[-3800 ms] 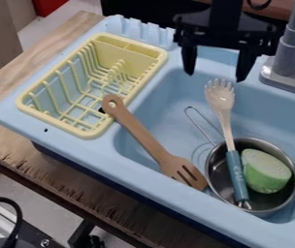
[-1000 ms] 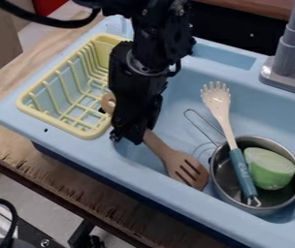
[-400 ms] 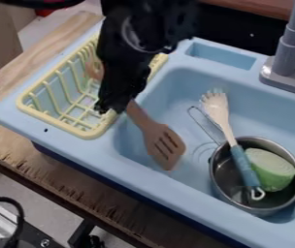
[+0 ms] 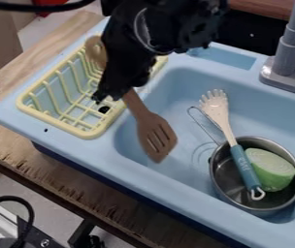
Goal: Move the wooden spoon to the left bin
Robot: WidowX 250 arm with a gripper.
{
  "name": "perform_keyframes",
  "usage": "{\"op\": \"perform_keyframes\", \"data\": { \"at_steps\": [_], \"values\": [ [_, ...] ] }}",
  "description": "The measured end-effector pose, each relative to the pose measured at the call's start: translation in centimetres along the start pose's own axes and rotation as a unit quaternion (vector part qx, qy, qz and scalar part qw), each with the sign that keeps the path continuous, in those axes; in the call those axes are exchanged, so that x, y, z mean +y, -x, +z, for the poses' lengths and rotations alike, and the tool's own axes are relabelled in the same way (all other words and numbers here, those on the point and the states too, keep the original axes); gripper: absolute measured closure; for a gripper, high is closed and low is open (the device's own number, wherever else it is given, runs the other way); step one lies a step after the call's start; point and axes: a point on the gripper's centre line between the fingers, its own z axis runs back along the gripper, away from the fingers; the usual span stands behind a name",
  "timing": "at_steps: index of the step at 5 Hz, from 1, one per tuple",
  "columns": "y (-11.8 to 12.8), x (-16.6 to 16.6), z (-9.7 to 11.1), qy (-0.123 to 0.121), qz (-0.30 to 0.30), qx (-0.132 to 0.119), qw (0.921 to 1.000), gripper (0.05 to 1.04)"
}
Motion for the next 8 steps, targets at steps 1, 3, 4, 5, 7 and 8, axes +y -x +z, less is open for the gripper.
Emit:
{"op": "perform_keyframes", "data": {
  "at_steps": [1,3,4,5,7,8],
  "values": [
    [-0.5,-0.4,0.6,-0.016,-0.020,0.027,0.9993,0.781],
    [-3.5,-0.9,-0.6,-0.036,-0.016,0.084,0.9957,0.781],
    [-5.3,-1.1,-1.3,-0.039,-0.001,0.114,0.9926,0.781],
    [-6.1,-1.1,-3.6,-0.049,-0.004,0.139,0.9890,0.781],
    [-6.4,-1.7,-7.3,-0.072,0.007,0.215,0.9739,0.781],
    [-7.1,-1.7,-8.8,-0.079,0.017,0.214,0.9735,0.781]
  ]
}}
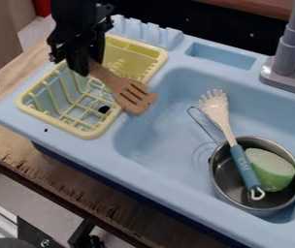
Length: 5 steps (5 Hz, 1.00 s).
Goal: Move the wooden spoon to the left bin
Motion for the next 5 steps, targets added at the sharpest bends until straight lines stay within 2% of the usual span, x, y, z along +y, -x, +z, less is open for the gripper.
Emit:
{"op": "perform_keyframes", "data": {
  "at_steps": [2,3,4,5],
  "values": [
    [-1.1,-0.6,-1.6,-0.014,0.008,0.001,0.9999,0.781],
    [-0.6,-0.6,-1.8,-0.014,-0.004,0.002,0.9999,0.726],
    [0.0,-0.4,-2.0,-0.021,-0.014,0.005,0.9997,0.439],
    [0.7,-0.4,-2.2,-0.018,-0.022,0.023,0.9994,0.183]
  ]
}}
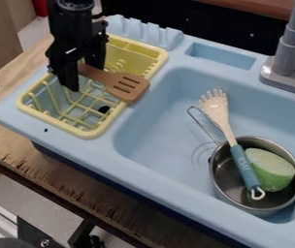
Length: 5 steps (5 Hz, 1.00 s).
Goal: Move the wooden spoon to the left bin
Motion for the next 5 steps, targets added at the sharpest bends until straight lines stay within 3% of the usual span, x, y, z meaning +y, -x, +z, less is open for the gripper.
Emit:
{"op": "perform_keyframes", "data": {
  "at_steps": [1,2,4,5],
  "values": [
    [0.1,0.1,0.4,0.010,-0.003,0.018,0.9998,0.082],
    [0.3,0.0,1.7,0.028,-0.003,0.016,0.9995,0.082],
    [4.5,-0.8,3.9,0.058,-0.031,0.015,0.9977,0.082],
    [7.2,-1.4,3.9,0.053,-0.043,0.021,0.9974,0.082]
  ]
}}
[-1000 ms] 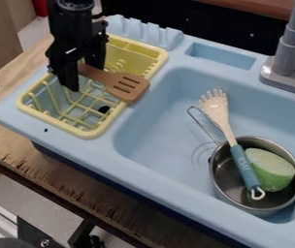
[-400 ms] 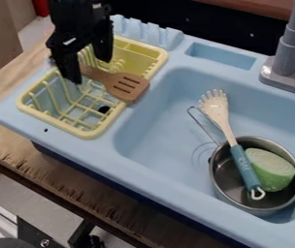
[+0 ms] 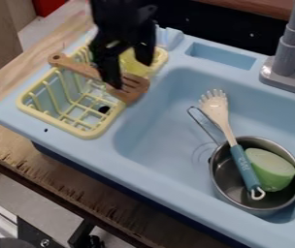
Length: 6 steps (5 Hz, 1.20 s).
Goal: Move the wooden spoon to the left bin
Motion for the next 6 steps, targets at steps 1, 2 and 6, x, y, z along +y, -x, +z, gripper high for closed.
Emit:
{"op": "perform_keyframes", "data": {
  "at_steps": [1,2,6],
  "values": [
    [2.4,-0.4,0.2,-0.002,-0.025,0.001,0.9997,0.082],
    [4.0,-0.8,1.0,-0.005,-0.048,0.001,0.9988,0.082],
    [7.7,-2.9,1.1,0.046,-0.245,0.036,0.9677,0.082]
  ]
}}
